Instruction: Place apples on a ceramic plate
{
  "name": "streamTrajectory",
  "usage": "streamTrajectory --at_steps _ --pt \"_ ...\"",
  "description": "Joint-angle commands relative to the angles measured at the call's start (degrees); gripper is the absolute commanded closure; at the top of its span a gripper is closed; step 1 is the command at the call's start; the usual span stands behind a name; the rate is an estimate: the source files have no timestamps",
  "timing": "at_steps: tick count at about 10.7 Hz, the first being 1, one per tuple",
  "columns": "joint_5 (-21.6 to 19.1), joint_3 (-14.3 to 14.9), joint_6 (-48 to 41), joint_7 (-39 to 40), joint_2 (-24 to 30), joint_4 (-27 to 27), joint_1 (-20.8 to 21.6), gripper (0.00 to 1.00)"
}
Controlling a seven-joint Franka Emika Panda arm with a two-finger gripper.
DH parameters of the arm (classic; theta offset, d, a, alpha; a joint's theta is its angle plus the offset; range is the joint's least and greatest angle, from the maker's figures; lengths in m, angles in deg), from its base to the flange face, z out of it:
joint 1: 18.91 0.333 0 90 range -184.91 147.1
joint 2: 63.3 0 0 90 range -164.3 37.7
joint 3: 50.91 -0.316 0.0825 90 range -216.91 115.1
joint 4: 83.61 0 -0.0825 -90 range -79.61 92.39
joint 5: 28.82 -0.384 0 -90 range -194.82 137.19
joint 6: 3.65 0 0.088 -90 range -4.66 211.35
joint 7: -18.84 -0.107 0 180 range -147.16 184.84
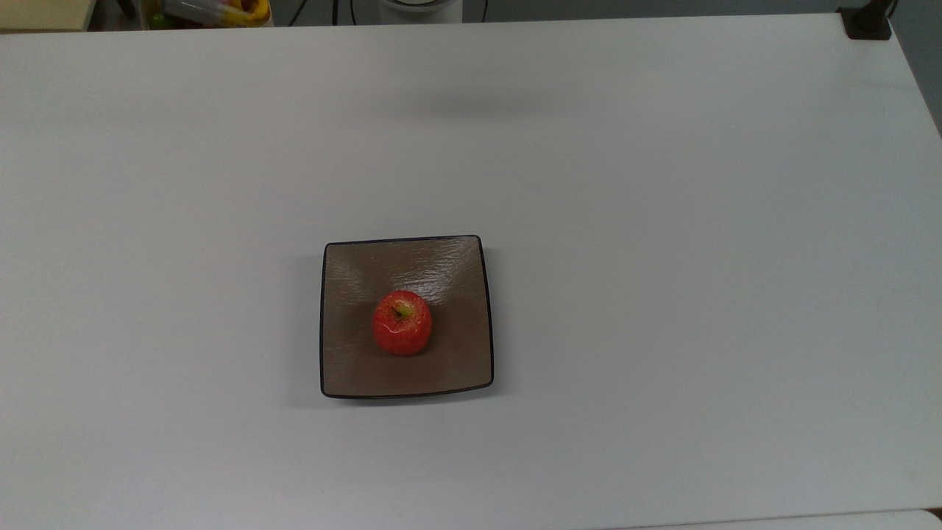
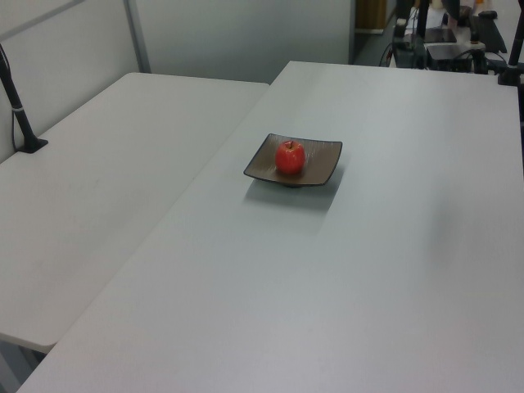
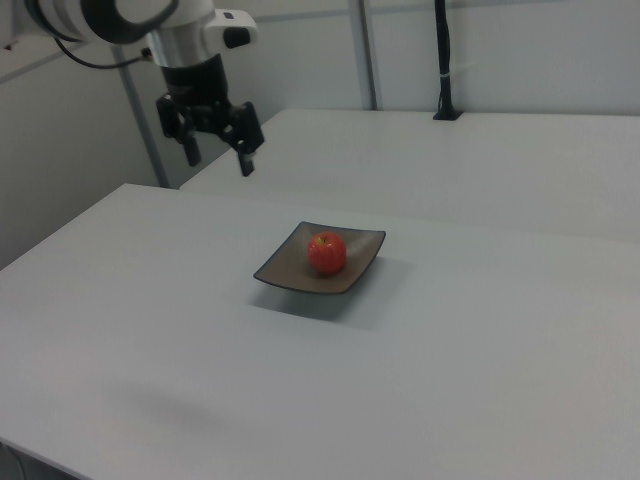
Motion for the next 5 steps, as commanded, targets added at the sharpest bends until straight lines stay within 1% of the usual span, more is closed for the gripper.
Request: streamTrajectory --at_steps 1,2,4,5 --pt "-1.85 -6.05 -6.35 -11.41 3.17 1.92 -4.53 0.00" --pt "-1.76 -9.22 -5.85 -13.61 3.35 2.09 -6.38 0.00" --pt "-1.93 -12.66 -4.71 -15.21 2.39 2.88 -7.19 0.00" --pt "-1.85 -13.29 -2.18 -14.86 2.47 4.54 -7.10 0.00"
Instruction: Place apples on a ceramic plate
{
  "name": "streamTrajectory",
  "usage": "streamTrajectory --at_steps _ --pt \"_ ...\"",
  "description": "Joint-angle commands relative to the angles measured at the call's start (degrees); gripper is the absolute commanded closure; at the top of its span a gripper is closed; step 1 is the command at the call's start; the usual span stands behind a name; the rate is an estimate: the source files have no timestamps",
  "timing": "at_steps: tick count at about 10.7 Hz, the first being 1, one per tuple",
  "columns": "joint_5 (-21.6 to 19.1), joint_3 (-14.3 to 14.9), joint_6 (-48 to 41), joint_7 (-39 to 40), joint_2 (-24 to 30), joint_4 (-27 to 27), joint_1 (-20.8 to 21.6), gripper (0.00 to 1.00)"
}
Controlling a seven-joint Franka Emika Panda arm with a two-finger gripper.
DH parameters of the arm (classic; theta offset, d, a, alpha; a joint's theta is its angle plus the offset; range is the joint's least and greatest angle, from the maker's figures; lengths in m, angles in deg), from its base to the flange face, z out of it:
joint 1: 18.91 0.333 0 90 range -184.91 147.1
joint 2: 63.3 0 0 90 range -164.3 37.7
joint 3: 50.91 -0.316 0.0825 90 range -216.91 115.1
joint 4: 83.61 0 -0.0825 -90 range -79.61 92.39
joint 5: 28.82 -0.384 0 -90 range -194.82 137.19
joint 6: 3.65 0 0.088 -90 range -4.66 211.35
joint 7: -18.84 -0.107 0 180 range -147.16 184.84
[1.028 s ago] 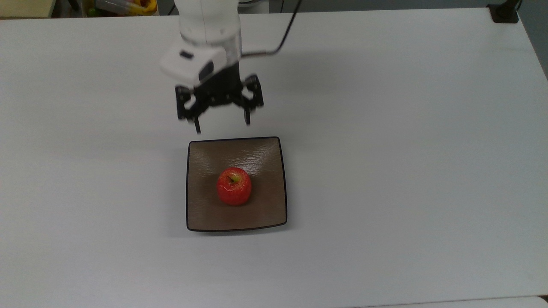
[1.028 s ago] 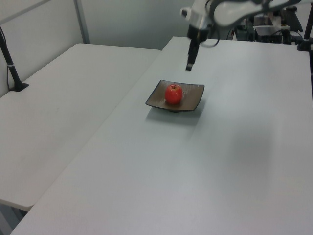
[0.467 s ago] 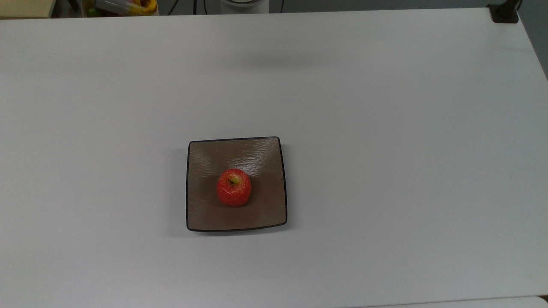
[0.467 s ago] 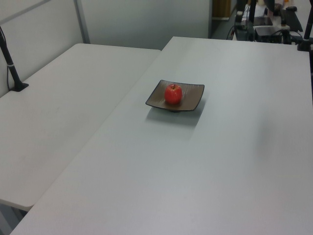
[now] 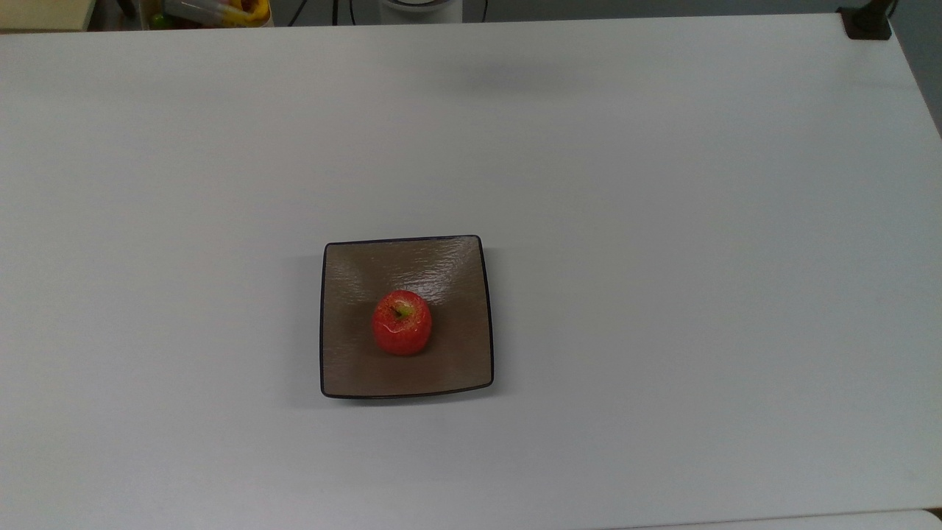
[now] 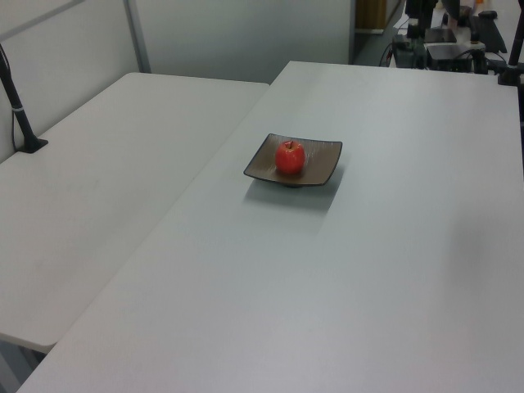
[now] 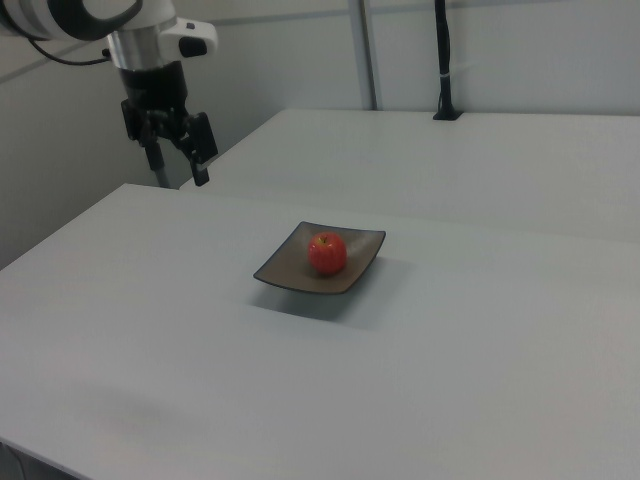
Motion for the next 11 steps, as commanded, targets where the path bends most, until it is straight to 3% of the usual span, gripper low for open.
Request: streamTrajectory --at_steps 1,6,11 --pt "-0.91 -2.87 7.01 -0.66 0.16 4.56 -1.10 0.00" --pt "-0.03 -1.99 15.04 8.82 -3.09 4.75 -0.84 0.00" --pt "0.05 -1.90 14.87 8.75 -2.74 4.57 -1.36 0.00"
